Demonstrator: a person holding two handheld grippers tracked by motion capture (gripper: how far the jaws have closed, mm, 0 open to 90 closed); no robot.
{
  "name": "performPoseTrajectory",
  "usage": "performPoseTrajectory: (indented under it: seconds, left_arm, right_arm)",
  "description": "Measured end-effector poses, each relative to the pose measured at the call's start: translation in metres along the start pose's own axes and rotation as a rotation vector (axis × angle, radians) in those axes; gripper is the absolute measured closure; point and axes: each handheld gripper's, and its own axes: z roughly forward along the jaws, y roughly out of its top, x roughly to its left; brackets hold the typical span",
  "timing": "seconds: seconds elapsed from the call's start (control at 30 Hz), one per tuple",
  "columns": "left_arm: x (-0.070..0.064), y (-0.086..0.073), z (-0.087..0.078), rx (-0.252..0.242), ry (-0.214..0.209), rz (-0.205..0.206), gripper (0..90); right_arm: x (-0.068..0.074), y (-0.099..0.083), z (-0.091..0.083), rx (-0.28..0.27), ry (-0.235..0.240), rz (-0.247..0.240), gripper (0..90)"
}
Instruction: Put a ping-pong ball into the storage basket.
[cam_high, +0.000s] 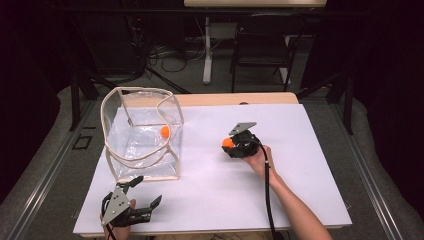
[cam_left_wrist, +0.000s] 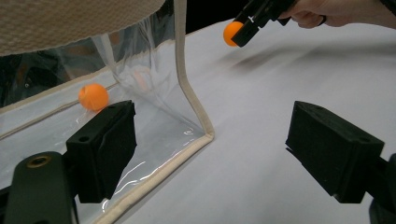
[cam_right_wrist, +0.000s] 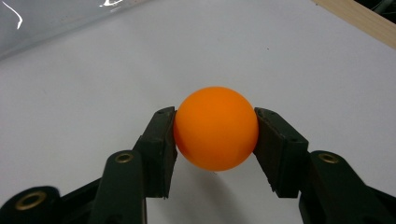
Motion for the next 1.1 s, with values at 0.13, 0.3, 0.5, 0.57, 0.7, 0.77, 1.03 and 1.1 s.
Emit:
performPoseTrajectory:
  seconds: [0.13, 0.3, 0.5, 0.57, 0.7, 0.77, 1.03, 1.1]
  left_arm:
    - [0.000, 0.000, 0.001, 0.003, -0.003, 0.000, 15.6]
    - [0.000, 0.000, 0.001, 0.002, -0.004, 0.000, 15.6]
    - [0.001, 0.000, 0.002, 0.002, -0.009, -0.002, 15.6]
    - [0.001, 0.000, 0.002, 0.001, -0.010, -0.004, 15.6]
    - [0.001, 0.000, 0.002, -0.001, -0.013, -0.007, 15.6]
    - [0.001, 0.000, 0.002, 0.000, -0.015, -0.005, 15.6]
    - [0.002, -0.001, 0.002, -0.001, -0.009, -0.007, 15.6]
    - [0.001, -0.001, 0.002, 0.001, -0.012, -0.002, 15.7]
  right_arm:
    - [0.002, 0.002, -0.004, -0.010, 0.004, -0.010, 50.7]
    - [0.007, 0.006, -0.008, -0.026, 0.018, -0.017, 50.7]
    - [0.014, 0.009, -0.011, -0.034, 0.035, -0.037, 50.7]
    - [0.015, 0.009, -0.013, -0.036, 0.043, -0.040, 50.8]
    - [0.019, 0.010, -0.015, -0.044, 0.051, -0.040, 50.7]
    - [0.021, 0.011, -0.016, -0.048, 0.060, -0.043, 50.7]
    - [0.029, 0.014, -0.018, -0.059, 0.084, -0.052, 50.8]
    - [0.031, 0.015, -0.018, -0.061, 0.089, -0.059, 50.8]
